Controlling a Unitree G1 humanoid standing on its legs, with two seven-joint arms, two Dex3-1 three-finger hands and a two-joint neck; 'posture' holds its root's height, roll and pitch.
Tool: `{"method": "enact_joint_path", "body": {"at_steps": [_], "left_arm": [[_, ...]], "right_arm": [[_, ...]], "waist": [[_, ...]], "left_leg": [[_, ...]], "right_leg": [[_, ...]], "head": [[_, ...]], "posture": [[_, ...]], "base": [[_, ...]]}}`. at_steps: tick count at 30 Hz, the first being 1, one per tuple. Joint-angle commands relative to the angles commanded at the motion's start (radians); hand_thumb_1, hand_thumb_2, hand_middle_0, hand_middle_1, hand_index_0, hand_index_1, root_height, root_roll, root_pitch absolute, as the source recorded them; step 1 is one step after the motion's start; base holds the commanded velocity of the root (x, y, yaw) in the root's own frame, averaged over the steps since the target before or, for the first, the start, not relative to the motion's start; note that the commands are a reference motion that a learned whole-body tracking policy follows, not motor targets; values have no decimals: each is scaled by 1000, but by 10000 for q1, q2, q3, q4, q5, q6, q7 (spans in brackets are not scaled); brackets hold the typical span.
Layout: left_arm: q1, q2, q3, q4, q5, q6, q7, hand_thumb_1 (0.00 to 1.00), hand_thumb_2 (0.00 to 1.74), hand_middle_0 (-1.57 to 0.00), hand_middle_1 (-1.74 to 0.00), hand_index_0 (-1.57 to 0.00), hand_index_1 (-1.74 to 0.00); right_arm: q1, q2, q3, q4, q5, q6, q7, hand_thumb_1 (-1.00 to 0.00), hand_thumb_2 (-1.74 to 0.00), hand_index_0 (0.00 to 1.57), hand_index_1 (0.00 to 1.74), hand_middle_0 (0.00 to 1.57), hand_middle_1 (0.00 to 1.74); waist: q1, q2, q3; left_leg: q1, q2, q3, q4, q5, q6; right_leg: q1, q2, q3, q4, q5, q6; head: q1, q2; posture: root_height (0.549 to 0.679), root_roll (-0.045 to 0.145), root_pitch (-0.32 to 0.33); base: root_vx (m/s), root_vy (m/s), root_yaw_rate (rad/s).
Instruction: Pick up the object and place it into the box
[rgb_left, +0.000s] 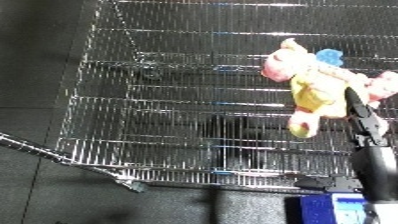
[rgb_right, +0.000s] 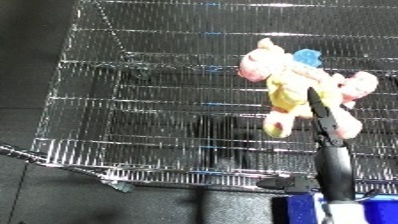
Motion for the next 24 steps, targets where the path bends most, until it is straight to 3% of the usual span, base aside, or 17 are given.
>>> {"method": "enact_joint_path", "body": {"at_steps": [9,16,24], "left_arm": [[307,323,-212,-127,-80,-279,8,1000,1740,-1570,-1740,-1570,-1740],[375,543,-672,-129,-225,-565,-115,1000,1740,-1570,-1740,-1570,-1740],[483,660,-1296,-195,-397,-823,-285,1000,1740,-1570,-1740,-1570,-1740]], "right_arm": [[-1601,-1573,364,1369,-497,303,-581,0,0,0,0,0,0],[-3327,-2824,1232,3104,-691,844,-899,0,0,0,0,0,0],[-5875,-3440,2958,5667,-883,1196,-897,0,0,0,0,0,0]], "waist": [[233,263,0],[399,669,0],[458,1208,0]], "left_leg": [[-171,-65,42,60,-7,-14],[-376,-176,116,47,36,-65],[-805,-335,281,103,101,-154]], "right_leg": [[-312,-65,13,139,50,19],[-683,-145,41,271,30,31],[-1340,-264,159,486,36,13]], "head": [[1509,0],[2003,-139],[2635,530]], "posture": [[642,60,30],[642,69,54],[640,87,94]], "base": [[40,-4,-19],[50,3,-6],[42,15,-39]]}}
